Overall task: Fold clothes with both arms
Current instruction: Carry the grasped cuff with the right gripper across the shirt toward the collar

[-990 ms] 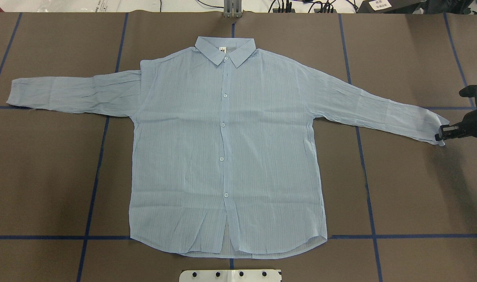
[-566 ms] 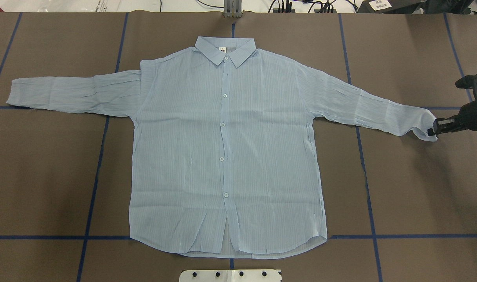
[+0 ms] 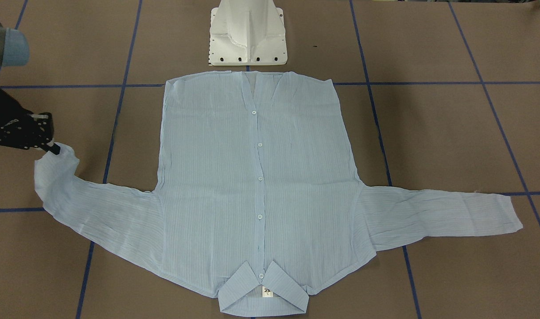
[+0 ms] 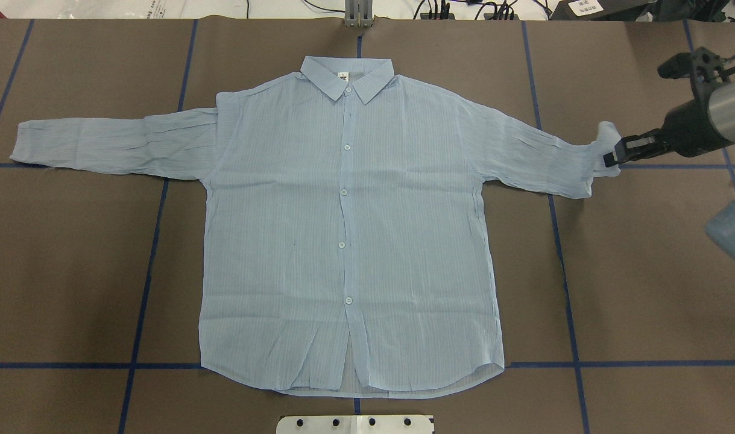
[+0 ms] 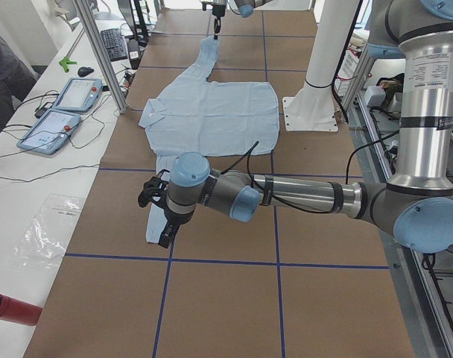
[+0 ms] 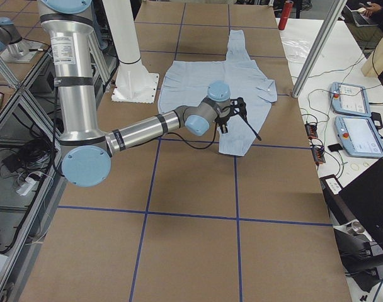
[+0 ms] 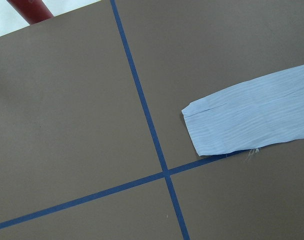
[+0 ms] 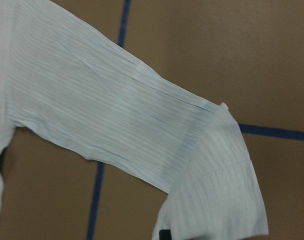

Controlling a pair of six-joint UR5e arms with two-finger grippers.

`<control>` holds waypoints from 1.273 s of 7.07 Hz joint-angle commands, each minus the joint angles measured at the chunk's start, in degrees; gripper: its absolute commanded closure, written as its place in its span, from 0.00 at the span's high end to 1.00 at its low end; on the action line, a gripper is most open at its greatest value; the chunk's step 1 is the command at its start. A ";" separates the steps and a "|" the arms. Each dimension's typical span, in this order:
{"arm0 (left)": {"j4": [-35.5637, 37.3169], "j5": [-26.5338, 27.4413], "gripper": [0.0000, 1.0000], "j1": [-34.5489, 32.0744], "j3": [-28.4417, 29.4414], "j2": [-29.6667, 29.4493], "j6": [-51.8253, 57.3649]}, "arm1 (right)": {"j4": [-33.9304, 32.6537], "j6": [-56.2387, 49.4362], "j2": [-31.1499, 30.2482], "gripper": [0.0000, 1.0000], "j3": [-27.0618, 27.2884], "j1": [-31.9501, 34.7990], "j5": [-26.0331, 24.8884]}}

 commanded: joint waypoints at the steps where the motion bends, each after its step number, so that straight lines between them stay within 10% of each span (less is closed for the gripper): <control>1: 0.13 0.09 1.00 -0.07 0.09 0.07 -0.07 | -10.75 11.79 18.33 0.00 -0.38 -8.70 -3.87; 4: -0.22 0.44 1.00 0.01 2.71 -0.55 0.37 | -14.87 16.05 39.90 0.00 -18.41 -15.67 -13.90; 9: -1.00 1.94 1.00 0.01 5.35 -1.51 0.46 | -4.17 16.23 52.44 0.00 -40.90 -19.99 -21.91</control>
